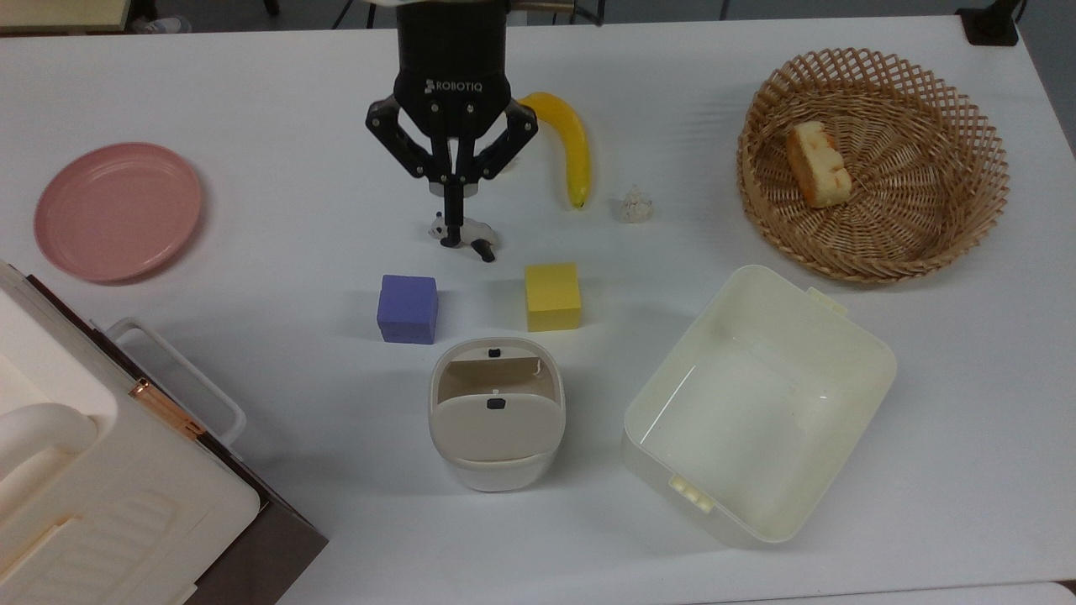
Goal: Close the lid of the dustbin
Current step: 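Move the gripper forward toward the cream dustbin, fingers pointing down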
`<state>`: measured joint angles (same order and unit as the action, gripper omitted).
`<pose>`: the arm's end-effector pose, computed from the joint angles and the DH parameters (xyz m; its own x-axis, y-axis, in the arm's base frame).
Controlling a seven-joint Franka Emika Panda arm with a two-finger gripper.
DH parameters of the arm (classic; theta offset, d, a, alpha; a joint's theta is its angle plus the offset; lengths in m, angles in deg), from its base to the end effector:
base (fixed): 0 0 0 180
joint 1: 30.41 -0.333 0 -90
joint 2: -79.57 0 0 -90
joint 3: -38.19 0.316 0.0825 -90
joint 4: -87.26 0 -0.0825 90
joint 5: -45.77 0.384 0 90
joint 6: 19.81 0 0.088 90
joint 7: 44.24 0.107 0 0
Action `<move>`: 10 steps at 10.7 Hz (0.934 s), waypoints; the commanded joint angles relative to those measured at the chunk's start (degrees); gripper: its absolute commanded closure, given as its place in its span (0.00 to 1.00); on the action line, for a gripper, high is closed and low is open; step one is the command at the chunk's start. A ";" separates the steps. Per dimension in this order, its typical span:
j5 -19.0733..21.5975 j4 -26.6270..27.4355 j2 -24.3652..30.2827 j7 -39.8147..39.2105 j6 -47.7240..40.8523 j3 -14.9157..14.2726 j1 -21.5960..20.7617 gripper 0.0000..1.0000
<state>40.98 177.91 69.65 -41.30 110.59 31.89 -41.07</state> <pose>0.6554 0.0539 0.5924 0.8626 0.0796 0.4995 0.0482 -0.9960 0.0754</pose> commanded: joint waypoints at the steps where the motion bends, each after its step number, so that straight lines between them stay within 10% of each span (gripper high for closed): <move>1: 0.75 -5.30 -5.27 1.17 3.88 -0.73 0.03 1.00; 10: 1.62 -7.76 -10.02 3.29 11.98 -0.73 0.90 1.00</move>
<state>40.98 172.43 61.96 -38.47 121.14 31.53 -40.34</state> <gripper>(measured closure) 0.991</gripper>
